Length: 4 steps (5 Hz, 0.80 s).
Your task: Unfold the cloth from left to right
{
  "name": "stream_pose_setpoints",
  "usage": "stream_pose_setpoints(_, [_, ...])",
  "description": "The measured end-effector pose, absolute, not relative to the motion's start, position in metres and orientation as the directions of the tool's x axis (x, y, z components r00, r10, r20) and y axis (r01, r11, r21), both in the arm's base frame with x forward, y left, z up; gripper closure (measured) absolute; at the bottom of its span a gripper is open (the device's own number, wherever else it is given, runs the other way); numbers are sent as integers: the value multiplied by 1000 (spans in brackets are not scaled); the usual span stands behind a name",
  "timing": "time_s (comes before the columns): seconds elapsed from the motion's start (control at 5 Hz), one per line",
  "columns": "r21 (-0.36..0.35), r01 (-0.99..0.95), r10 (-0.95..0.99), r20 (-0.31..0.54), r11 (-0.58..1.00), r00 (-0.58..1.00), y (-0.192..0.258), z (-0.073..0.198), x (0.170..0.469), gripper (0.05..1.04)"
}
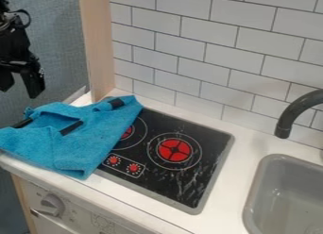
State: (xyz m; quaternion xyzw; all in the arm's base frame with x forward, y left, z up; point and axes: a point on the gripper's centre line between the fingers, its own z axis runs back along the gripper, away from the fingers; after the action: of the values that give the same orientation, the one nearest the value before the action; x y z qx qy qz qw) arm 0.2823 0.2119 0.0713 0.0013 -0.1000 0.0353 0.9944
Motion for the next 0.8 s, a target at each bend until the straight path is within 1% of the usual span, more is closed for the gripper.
stream_pose_setpoints(0.4, [-39,-102,107,166,994,980,208,56,280,84])
stream_pose_setpoints(0.8, [-68,-87,97,160,994,982,189,49,293,84])
